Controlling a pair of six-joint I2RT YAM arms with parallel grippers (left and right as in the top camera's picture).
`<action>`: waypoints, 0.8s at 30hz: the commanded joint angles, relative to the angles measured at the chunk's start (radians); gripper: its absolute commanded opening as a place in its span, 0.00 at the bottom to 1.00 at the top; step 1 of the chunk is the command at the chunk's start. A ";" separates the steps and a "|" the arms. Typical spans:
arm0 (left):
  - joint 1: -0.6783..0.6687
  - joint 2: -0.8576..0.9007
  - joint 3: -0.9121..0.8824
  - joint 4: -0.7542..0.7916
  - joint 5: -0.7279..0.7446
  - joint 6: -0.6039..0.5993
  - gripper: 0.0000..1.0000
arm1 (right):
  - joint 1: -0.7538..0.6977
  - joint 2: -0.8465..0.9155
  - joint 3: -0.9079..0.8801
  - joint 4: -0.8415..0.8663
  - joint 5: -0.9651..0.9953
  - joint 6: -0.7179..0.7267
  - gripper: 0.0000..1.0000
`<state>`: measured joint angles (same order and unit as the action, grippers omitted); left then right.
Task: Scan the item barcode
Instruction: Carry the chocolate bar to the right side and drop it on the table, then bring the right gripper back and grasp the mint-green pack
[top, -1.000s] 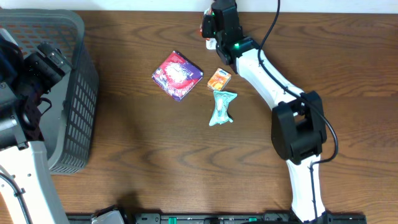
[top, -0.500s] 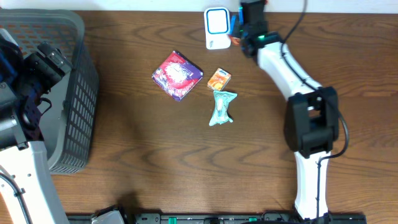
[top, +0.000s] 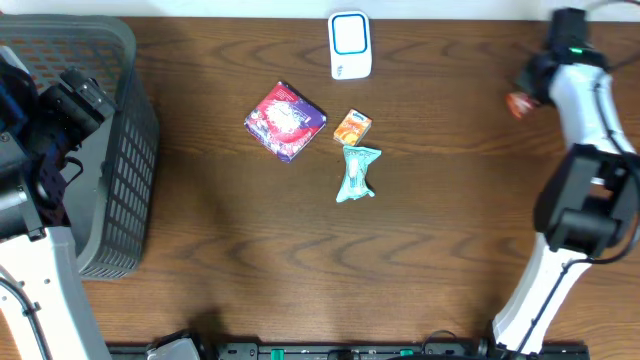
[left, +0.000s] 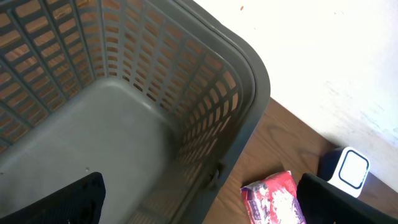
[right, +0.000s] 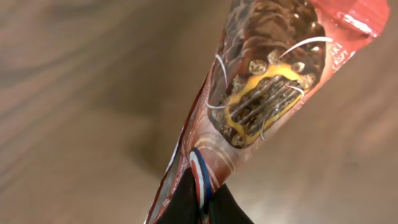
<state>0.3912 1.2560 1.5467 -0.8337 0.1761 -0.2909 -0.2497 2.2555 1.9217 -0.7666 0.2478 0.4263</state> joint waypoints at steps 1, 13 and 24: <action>0.003 0.005 0.006 0.000 -0.013 -0.002 0.98 | -0.082 -0.037 0.010 -0.042 0.016 0.003 0.01; 0.003 0.005 0.006 0.000 -0.013 -0.002 0.98 | -0.280 -0.037 0.008 -0.144 -0.273 -0.010 0.88; 0.003 0.005 0.006 0.000 -0.013 -0.002 0.98 | -0.156 -0.037 0.008 -0.215 -0.769 -0.024 0.80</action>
<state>0.3912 1.2560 1.5467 -0.8337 0.1757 -0.2909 -0.4896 2.2551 1.9217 -0.9371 -0.3183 0.4152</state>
